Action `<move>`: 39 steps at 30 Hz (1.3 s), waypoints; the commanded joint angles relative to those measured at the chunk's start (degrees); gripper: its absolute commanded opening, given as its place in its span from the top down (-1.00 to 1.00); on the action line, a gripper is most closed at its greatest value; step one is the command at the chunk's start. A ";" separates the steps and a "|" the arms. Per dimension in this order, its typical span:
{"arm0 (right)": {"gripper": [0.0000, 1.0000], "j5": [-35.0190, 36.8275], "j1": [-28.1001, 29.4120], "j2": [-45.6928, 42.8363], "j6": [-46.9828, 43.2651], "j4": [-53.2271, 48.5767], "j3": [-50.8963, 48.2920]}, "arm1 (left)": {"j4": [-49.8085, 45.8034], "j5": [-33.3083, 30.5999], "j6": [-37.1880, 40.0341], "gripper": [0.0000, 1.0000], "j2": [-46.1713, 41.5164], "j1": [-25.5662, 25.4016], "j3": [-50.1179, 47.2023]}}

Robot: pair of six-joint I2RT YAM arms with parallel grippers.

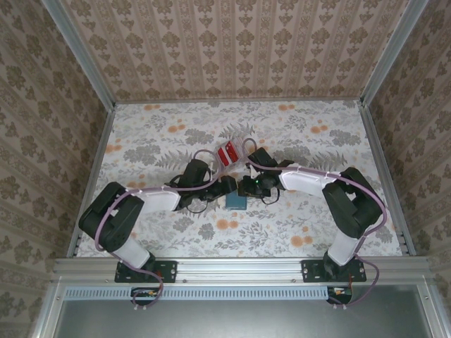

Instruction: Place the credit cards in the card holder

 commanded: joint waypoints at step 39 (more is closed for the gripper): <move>0.32 3.50 0.29 0.93 -2.36 0.45 -1.68 | -13.30 -4.65 5.33 0.21 2.35 -2.89 2.75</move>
